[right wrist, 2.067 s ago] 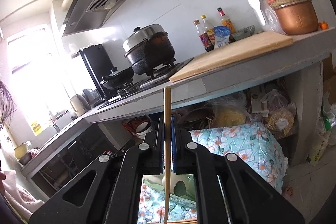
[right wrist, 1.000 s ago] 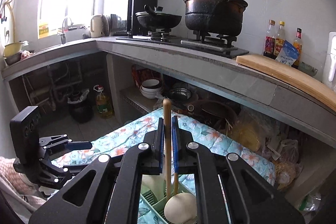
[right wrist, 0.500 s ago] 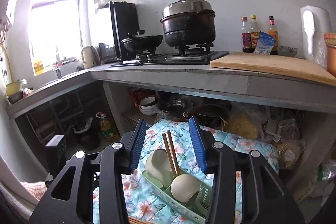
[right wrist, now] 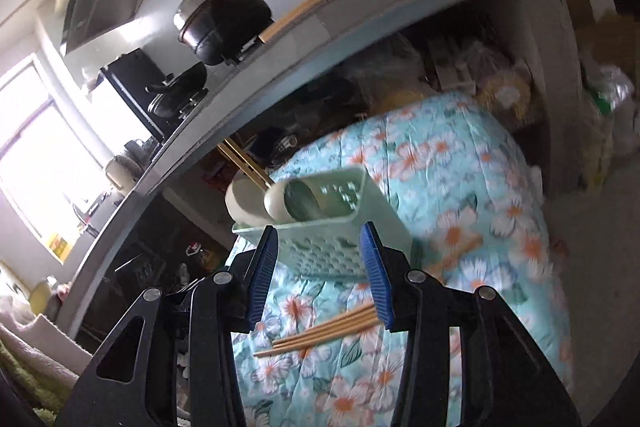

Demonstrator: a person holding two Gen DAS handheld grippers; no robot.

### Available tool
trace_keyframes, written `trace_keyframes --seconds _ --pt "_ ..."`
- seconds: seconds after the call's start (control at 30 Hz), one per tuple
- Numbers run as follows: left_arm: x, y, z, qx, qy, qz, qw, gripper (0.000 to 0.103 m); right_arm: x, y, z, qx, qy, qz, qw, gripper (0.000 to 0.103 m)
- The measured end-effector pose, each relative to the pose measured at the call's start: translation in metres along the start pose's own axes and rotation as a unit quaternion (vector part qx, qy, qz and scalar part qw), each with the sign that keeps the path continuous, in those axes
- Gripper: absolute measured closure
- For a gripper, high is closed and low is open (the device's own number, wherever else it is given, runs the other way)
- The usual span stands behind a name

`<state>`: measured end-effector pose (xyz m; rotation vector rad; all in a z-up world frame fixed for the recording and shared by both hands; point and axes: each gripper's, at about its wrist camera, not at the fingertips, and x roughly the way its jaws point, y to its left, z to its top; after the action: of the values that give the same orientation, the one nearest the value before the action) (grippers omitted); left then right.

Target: Organize utensils

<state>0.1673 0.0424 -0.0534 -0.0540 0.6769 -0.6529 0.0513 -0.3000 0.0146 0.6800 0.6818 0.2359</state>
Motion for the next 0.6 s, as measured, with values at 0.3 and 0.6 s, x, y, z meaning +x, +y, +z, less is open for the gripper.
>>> trace_keyframes --seconds 0.3,0.6 --pt "0.021 -0.001 -0.013 0.005 0.043 0.002 0.9991 0.037 0.075 -0.048 -0.055 0.135 0.097 0.013 0.986 0.063" --pt "0.028 0.0 -0.018 0.014 0.065 -0.007 0.9978 0.037 0.105 -0.07 -0.08 0.198 0.116 -0.02 0.973 0.073"
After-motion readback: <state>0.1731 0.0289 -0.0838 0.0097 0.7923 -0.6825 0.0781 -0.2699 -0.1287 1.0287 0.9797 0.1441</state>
